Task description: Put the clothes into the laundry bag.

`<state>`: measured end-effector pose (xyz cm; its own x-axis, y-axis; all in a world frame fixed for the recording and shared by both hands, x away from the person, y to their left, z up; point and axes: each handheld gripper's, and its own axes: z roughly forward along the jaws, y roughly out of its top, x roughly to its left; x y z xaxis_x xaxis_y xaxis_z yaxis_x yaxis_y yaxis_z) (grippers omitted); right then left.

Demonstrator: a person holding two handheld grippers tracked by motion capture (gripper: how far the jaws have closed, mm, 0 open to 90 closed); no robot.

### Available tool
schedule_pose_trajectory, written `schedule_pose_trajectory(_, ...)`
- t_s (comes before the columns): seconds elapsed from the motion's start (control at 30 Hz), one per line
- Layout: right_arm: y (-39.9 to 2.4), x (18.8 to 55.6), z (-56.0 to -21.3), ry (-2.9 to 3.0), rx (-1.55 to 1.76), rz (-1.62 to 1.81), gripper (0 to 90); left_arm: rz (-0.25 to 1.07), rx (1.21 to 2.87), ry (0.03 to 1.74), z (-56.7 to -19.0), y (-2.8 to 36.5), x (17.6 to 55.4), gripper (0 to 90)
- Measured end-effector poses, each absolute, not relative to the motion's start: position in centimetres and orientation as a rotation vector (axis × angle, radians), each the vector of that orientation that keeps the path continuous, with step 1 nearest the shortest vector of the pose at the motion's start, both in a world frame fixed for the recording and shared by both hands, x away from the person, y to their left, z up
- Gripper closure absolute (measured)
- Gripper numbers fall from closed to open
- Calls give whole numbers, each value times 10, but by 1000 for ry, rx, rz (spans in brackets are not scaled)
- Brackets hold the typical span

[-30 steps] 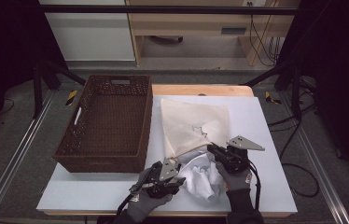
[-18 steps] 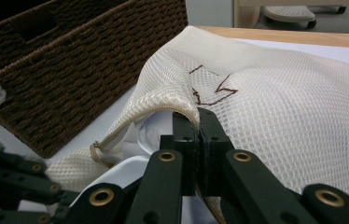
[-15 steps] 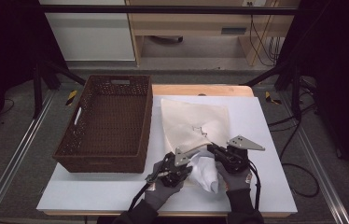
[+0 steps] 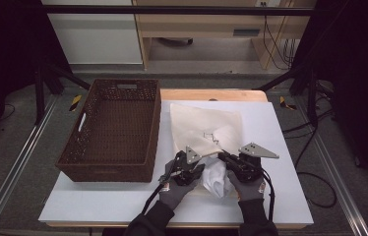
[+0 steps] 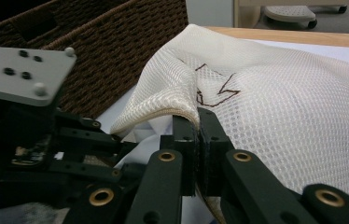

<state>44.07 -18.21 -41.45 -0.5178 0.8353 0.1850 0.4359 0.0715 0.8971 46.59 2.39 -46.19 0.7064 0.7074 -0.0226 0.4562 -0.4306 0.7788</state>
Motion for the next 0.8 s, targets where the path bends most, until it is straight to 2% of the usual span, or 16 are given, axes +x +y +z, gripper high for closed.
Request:
schedule_pose_trajectory(0.1, -183, 440, -414, 1973, 1267, 1437, 880, 379, 2090, 854, -456, 29, 454, 547)
schedule_pose_trajectory(0.27, -185, 440, -414, 1966, 1270, 1440, 879, 374, 2064, 785, -438, 40, 430, 430)
schedule_pose_trajectory(0.5, -185, 440, -413, 1965, 1272, 1440, 879, 342, 2066, 716, -427, 42, 399, 386)
schedule_pose_trajectory(0.67, -185, 440, -413, 1970, 1269, 1435, 879, 273, 2131, 731, -457, 21, 399, 380)
schedule_pose_trajectory(0.8, -185, 440, -413, 1968, 1273, 1439, 879, 293, 2149, 760, -472, 9, 410, 402)
